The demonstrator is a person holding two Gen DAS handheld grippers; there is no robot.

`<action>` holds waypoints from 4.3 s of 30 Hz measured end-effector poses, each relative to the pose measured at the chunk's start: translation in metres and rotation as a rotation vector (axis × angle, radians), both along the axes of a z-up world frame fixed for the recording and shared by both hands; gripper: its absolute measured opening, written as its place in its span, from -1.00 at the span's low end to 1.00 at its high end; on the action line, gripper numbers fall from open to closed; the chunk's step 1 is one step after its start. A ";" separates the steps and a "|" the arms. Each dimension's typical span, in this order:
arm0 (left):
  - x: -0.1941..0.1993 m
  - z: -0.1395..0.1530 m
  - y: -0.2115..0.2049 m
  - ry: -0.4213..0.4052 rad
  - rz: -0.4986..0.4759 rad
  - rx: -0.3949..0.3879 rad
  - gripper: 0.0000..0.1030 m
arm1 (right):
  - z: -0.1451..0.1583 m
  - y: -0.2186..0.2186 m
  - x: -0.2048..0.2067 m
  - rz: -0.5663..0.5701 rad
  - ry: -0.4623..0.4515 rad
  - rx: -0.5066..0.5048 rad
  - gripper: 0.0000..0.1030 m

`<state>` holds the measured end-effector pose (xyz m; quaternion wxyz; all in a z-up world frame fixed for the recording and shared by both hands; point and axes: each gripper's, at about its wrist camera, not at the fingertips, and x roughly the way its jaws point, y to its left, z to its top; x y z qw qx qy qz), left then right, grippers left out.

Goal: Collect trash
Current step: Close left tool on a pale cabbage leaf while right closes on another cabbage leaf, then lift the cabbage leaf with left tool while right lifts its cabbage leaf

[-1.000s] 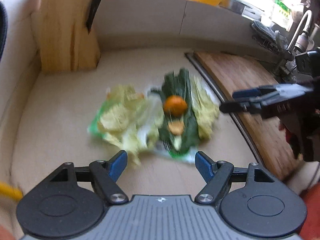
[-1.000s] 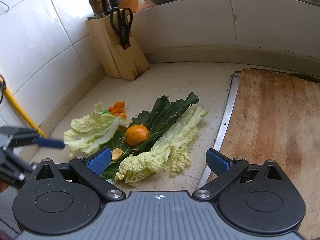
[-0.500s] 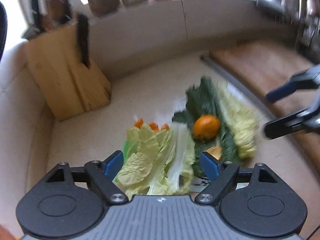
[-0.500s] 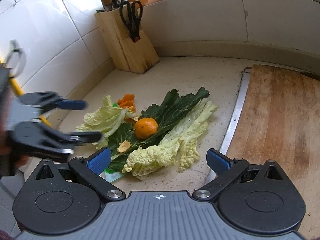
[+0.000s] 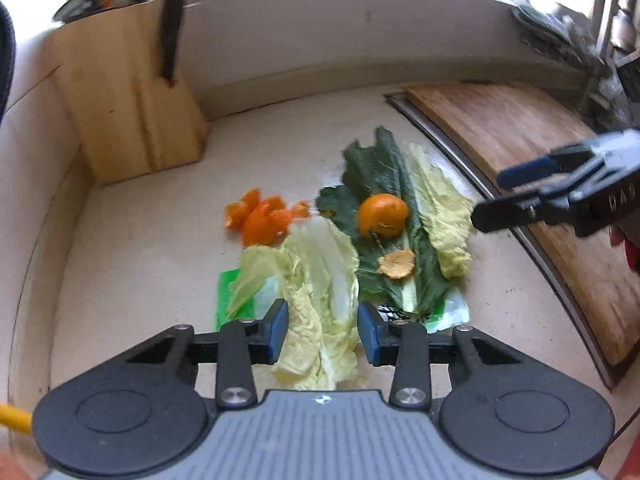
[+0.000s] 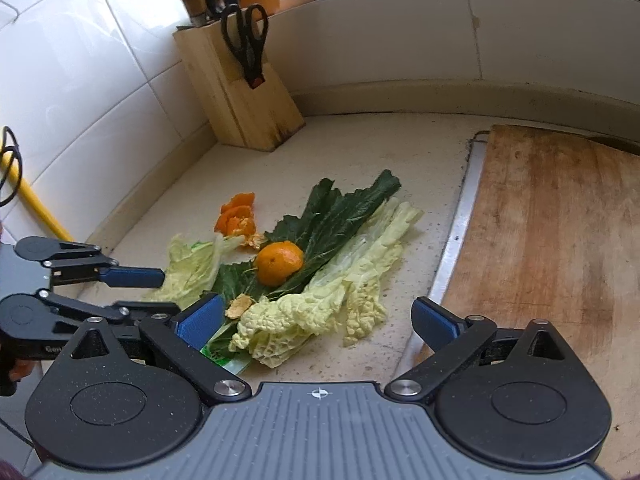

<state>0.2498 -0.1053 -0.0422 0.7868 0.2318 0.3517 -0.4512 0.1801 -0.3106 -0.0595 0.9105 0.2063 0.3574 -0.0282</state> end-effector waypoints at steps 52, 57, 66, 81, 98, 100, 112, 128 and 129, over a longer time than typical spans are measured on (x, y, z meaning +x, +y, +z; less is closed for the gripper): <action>-0.036 -0.026 0.012 0.085 0.095 -0.087 0.02 | -0.021 0.042 0.027 0.155 0.123 -0.263 0.67; -0.041 -0.032 0.017 0.094 0.123 -0.164 0.32 | -0.025 0.038 0.021 0.224 0.133 -0.263 1.00; -0.049 -0.033 0.009 0.018 0.164 -0.111 -0.13 | -0.025 0.046 0.025 0.257 0.176 -0.333 0.95; -0.035 -0.014 0.035 0.206 0.247 -0.236 -0.90 | -0.006 -0.013 -0.003 0.110 0.143 0.120 -0.68; -0.085 0.012 0.058 0.173 0.318 -0.344 -0.93 | 0.027 0.005 -0.055 0.168 0.001 0.272 -0.71; -0.093 0.016 0.061 0.156 0.329 -0.357 -0.93 | 0.029 0.004 -0.057 0.175 -0.016 0.284 -0.71; -0.096 -0.008 0.035 0.074 0.430 -0.259 -0.13 | 0.015 0.017 -0.052 0.233 0.023 0.142 -0.14; -0.091 -0.027 0.039 0.079 0.459 -0.174 -0.82 | 0.009 0.069 -0.046 0.478 0.062 -0.104 0.60; -0.093 -0.025 0.041 0.086 0.460 -0.181 -0.82 | 0.006 0.072 -0.043 0.484 0.070 -0.108 0.60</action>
